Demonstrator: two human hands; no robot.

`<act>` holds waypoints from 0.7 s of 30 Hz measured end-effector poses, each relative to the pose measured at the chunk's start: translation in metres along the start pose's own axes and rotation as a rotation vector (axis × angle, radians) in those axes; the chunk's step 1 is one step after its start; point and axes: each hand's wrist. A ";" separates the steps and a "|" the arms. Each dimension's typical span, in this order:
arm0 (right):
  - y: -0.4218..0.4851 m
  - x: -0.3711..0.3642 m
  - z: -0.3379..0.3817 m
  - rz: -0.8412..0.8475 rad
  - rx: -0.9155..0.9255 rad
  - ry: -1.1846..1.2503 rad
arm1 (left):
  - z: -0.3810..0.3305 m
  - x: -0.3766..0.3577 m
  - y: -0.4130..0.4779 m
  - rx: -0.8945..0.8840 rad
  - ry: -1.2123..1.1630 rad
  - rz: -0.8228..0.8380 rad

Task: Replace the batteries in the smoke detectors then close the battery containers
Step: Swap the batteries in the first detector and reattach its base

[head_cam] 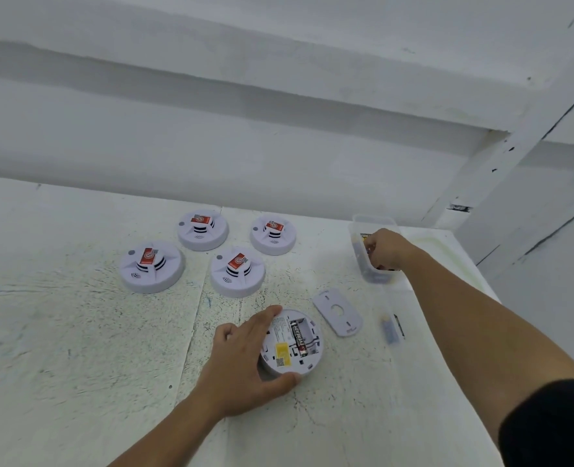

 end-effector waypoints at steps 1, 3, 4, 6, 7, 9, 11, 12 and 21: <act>-0.001 0.000 0.000 -0.010 0.010 -0.020 | 0.000 0.000 0.000 -0.001 0.007 0.001; -0.003 -0.002 0.000 -0.038 0.039 -0.034 | 0.001 -0.001 0.000 -0.009 0.020 0.001; -0.004 -0.002 0.000 -0.048 0.053 -0.031 | 0.001 -0.001 0.000 -0.012 0.021 -0.003; -0.005 -0.001 0.000 -0.054 0.076 -0.024 | 0.001 -0.002 0.000 -0.010 0.011 -0.013; -0.005 -0.001 -0.001 -0.052 0.082 -0.022 | 0.002 -0.003 0.000 -0.009 0.009 -0.014; -0.005 -0.001 -0.003 -0.053 0.090 -0.010 | 0.002 -0.002 0.000 -0.011 0.008 -0.016; -0.004 -0.003 -0.006 -0.065 0.106 0.005 | 0.001 -0.002 0.000 -0.009 -0.001 -0.017; -0.003 -0.004 -0.008 -0.074 0.112 0.013 | 0.001 -0.002 0.000 -0.008 0.002 -0.011; 0.007 -0.005 -0.009 0.014 0.084 -0.072 | 0.001 -0.002 0.001 -0.006 0.041 0.002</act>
Point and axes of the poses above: each hand's wrist, its own y-axis towards the middle knuckle, its own x-axis out of the back of the hand, z = x × y, and after that the axes turned 3 degrees about -z, right-handed
